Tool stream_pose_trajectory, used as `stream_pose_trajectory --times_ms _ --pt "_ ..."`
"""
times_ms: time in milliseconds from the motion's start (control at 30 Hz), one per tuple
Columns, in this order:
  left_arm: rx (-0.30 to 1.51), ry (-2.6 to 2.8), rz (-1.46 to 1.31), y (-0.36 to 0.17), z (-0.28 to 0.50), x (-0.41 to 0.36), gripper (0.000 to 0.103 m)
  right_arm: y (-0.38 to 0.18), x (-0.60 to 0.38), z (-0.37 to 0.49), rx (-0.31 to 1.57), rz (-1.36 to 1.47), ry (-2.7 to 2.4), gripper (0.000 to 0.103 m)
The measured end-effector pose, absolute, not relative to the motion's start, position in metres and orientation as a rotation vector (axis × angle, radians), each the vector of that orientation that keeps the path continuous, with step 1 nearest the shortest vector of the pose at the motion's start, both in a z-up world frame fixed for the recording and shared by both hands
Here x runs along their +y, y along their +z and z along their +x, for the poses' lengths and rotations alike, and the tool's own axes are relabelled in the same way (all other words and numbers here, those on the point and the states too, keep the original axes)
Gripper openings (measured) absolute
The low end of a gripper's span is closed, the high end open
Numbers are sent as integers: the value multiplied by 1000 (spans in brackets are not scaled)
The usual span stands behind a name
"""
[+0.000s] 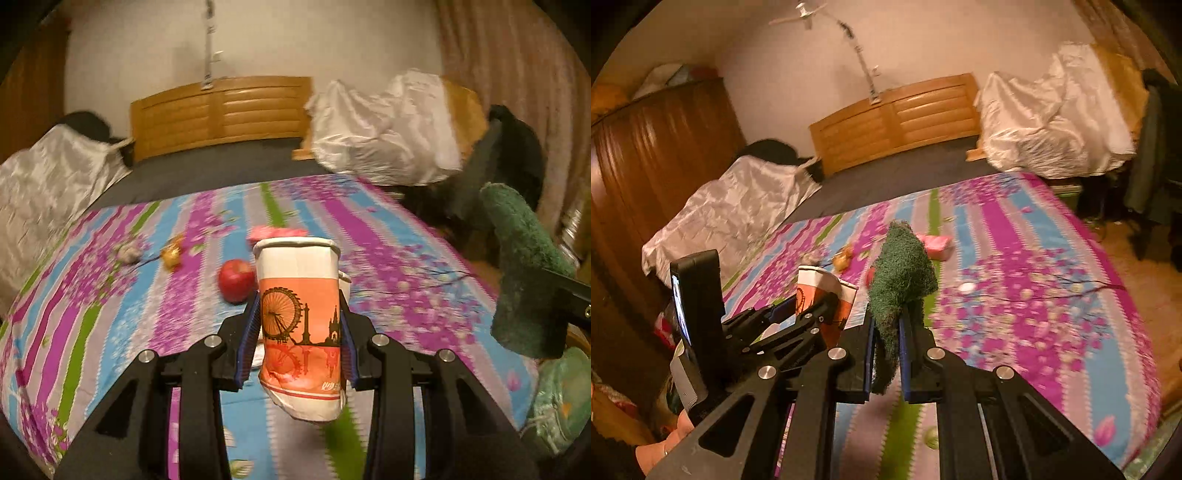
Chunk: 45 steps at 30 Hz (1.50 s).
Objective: Collect trash
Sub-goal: 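Carry the paper cup and green scrubber over the green bin, then open both tools to drop the cup and scrubber into the bin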
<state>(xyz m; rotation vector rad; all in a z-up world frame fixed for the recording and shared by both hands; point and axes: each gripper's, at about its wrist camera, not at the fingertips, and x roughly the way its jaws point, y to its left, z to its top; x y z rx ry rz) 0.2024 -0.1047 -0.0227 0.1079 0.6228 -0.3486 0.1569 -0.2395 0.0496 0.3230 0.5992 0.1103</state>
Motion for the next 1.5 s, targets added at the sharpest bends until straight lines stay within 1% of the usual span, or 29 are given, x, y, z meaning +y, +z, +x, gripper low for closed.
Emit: stream_pose_trajectory --times_ms 100,400,933,1233,1500 --pt "604 -409 144 -14 186 -137 37 58 -269 127 573 349 53 12" --pt "560 -559 230 0 149 -215 37 54 -352 52 535 422 -124 13" --pt "528 -839 399 -14 75 -358 37 37 -483 -100 468 491 -505 13" --pt "505 -985 489 -26 30 -426 37 21 -534 -169 477 493 -698 13" --pt "515 -1114 547 -35 -9 -472 37 -5 -563 -208 548 524 -798 13"
